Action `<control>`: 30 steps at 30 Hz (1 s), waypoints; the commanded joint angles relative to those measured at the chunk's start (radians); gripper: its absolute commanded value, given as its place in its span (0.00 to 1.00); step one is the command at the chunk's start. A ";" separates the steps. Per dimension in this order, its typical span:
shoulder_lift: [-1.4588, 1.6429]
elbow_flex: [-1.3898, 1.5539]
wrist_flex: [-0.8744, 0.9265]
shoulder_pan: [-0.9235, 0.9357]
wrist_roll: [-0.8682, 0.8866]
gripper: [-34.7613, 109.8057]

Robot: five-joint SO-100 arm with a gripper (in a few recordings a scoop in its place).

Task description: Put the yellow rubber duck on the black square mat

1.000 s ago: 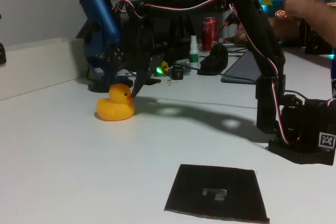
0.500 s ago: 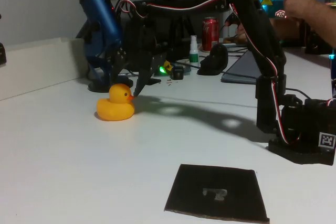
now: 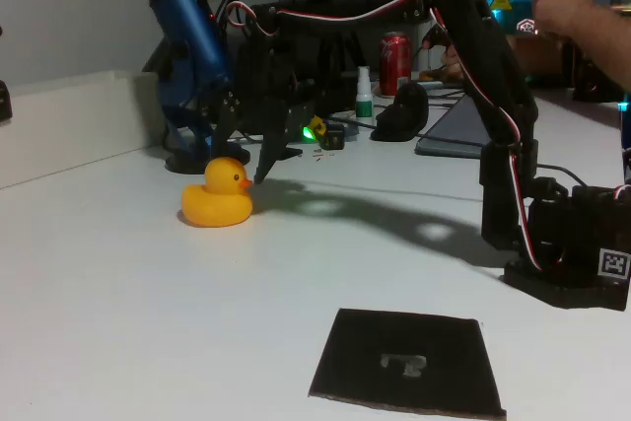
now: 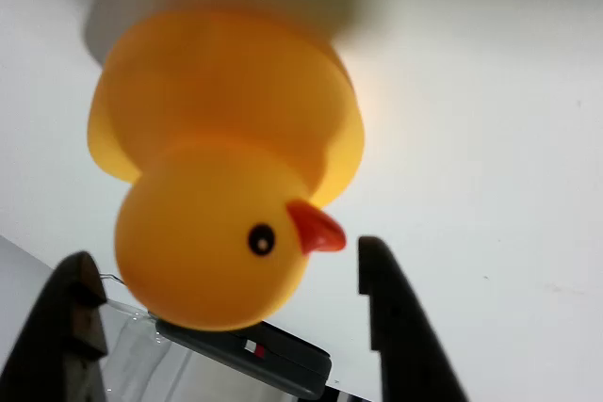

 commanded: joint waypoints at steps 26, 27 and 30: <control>-0.023 -0.064 0.012 -0.014 -0.015 0.46; -0.023 -0.064 0.012 -0.014 -0.017 0.46; -0.023 -0.080 0.012 -0.009 -0.018 0.46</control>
